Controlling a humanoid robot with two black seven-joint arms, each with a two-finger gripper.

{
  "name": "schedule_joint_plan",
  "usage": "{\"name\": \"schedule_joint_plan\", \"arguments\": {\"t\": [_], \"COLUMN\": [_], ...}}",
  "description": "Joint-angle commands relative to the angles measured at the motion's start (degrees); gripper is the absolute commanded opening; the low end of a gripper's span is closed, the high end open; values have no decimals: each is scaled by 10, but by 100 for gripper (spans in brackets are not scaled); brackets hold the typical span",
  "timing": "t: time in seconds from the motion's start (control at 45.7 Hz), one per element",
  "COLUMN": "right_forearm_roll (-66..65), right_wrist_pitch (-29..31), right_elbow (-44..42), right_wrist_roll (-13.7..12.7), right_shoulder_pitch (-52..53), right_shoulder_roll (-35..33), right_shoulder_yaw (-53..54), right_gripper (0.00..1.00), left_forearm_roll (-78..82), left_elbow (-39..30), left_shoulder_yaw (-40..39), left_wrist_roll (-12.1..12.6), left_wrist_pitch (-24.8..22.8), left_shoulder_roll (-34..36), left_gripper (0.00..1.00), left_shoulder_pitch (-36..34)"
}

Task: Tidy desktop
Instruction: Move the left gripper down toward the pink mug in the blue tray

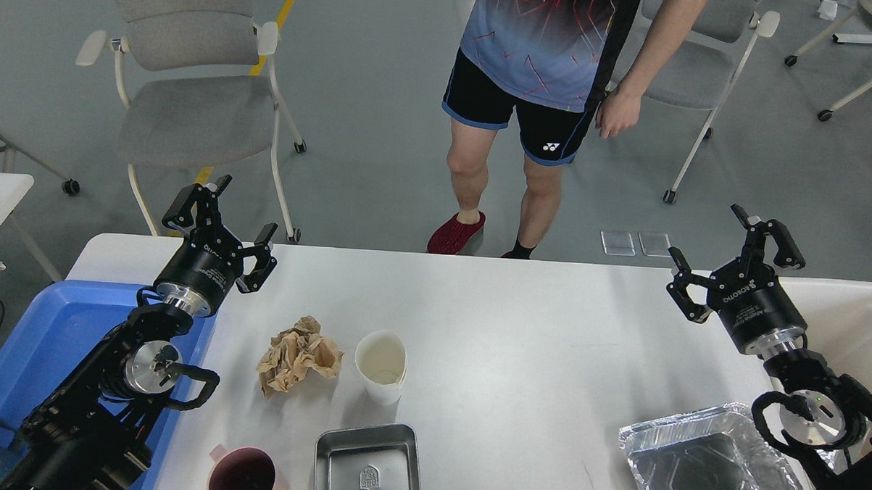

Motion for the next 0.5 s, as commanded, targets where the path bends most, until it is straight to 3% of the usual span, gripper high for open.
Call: {"name": "schedule_joint_plan", "arguments": {"t": [0.0,0.35,0.482], "right_forearm_roll": [-1,0,-1], "right_wrist_pitch": [0,0,0], "right_elbow": [0,0,0], "right_wrist_roll": [0,0,0], "right_shoulder_pitch": [1,-3,-3], "right_shoulder_roll": [0,1,5], "right_shoulder_yaw": [-1,-1,-1], "right_gripper": [100,100,100], "left_forearm_roll": [0,-18,-21], "left_elbow": [0,-1,-12], "left_shoulder_yaw": [0,2,7], "left_wrist_roll": [0,6,10], "left_wrist_pitch": [0,15,54], "left_shoulder_roll": [-1,-9,-3], "left_gripper": [97,97,97], "left_shoulder_pitch": [0,-7,-8]}}
